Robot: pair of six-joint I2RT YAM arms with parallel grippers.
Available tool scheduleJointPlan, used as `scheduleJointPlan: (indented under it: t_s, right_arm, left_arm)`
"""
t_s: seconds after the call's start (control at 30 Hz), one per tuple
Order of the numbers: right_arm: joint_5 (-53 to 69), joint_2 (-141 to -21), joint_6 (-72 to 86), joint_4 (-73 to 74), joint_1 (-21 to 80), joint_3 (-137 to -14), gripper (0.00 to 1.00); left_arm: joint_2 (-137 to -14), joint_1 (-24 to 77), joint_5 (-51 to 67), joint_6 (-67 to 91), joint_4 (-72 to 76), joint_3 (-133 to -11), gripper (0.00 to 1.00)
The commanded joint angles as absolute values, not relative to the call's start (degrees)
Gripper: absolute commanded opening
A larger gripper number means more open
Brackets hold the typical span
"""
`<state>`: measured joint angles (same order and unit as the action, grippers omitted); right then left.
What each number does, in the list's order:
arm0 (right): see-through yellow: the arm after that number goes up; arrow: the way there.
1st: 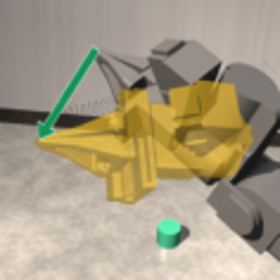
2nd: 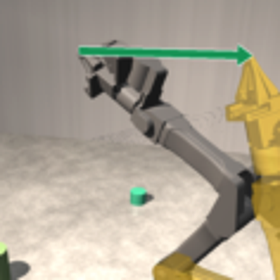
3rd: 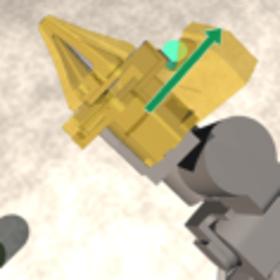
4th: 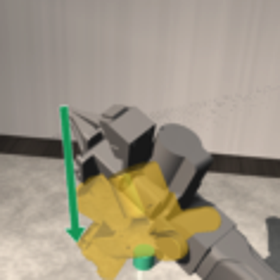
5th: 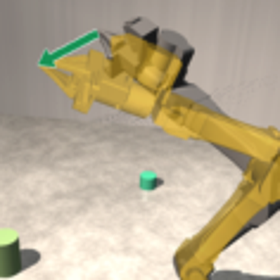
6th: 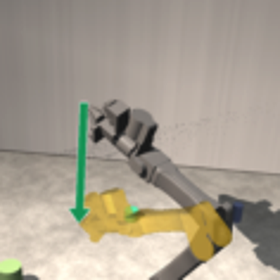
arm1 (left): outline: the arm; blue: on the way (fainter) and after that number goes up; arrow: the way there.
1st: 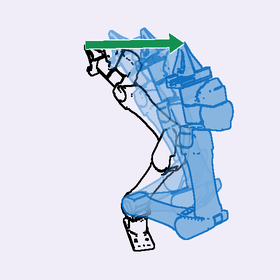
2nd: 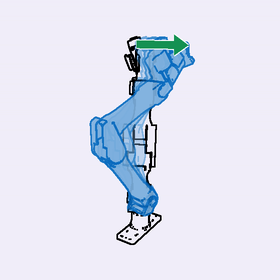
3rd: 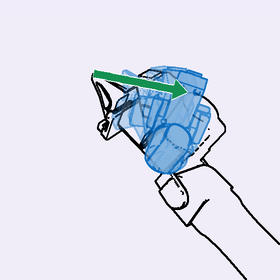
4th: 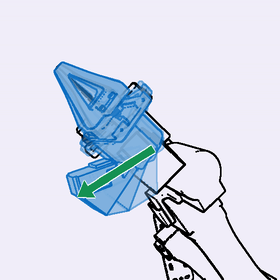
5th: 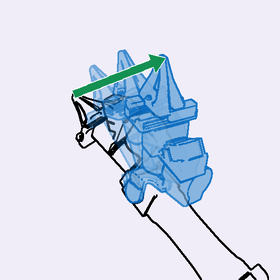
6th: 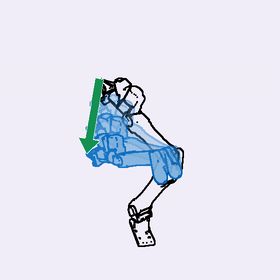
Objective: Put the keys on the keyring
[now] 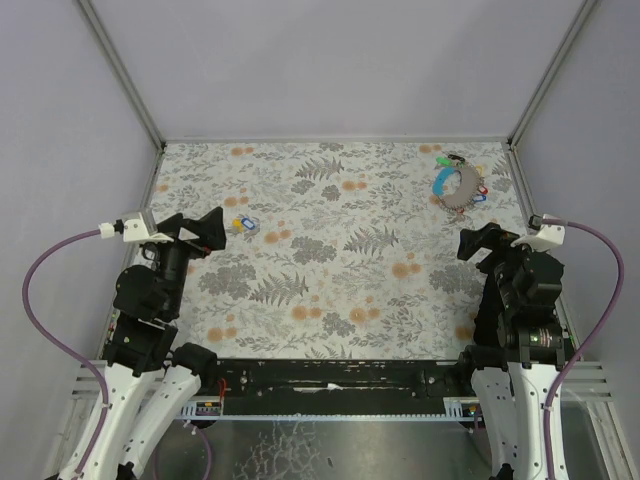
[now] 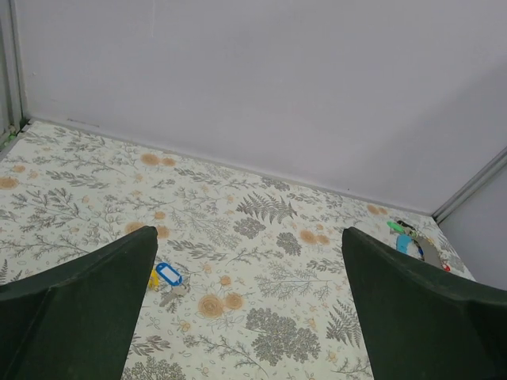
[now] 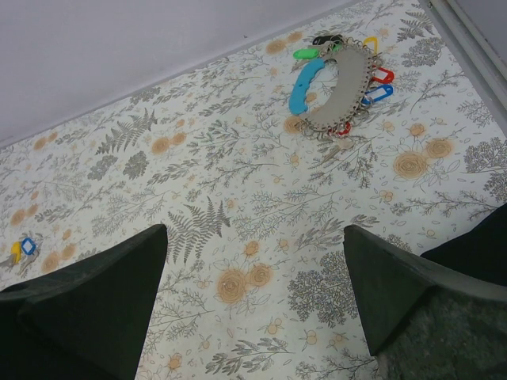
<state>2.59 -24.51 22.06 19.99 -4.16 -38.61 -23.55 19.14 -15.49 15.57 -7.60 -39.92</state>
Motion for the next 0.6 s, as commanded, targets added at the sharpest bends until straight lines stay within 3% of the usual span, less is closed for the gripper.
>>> scheduleJointPlan:
  t_s: [0.0,0.27,0.57]
  right_arm:
    - [2.5,-24.5,21.8,17.3,-4.0,-38.9,0.99]
    - [4.2,-29.2,21.2,16.8,-4.0,-39.3,0.99]
    - [5.5,-42.7,24.6,11.8,-4.0,-41.1,0.99]
  left_arm:
    - [-23.4,19.4,-18.7,17.1,-7.4,-40.2,1.00]
    - [-24.1,19.4,-19.7,17.7,-7.8,-40.5,1.00]
    - [-34.1,19.4,-18.6,22.1,-25.1,-50.3,1.00]
